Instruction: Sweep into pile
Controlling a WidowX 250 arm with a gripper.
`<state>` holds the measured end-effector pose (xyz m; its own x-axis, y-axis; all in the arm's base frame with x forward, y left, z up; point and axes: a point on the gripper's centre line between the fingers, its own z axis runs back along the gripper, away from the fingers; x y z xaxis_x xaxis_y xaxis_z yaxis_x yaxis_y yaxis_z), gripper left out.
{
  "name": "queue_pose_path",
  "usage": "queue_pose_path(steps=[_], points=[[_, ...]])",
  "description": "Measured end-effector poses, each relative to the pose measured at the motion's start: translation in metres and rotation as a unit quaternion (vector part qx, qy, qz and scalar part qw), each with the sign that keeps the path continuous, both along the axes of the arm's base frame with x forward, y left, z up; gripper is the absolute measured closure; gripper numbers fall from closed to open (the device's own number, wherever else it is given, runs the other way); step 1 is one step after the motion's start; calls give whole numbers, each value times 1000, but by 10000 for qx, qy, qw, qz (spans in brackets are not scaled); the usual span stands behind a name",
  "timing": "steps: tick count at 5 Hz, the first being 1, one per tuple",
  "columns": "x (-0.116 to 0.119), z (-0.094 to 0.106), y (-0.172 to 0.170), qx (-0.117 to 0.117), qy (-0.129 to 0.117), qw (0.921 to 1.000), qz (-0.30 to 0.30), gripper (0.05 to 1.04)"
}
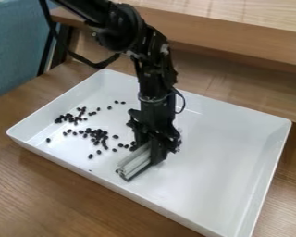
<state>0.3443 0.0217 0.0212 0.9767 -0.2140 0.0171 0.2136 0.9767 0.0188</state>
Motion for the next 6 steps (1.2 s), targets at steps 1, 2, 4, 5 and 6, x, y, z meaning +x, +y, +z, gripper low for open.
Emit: queue_pose_path(steps=[1,2,4,5,6], points=[[6,0,10,121,-71,9999,68,685],[12,-1,21,194,-142,9996,172,685],[13,-3,52,249,-407,9973,564,685],[10,-4,70,269,-445,9952,824,685],[0,-4,95,283,-427,9920,1158,685]])
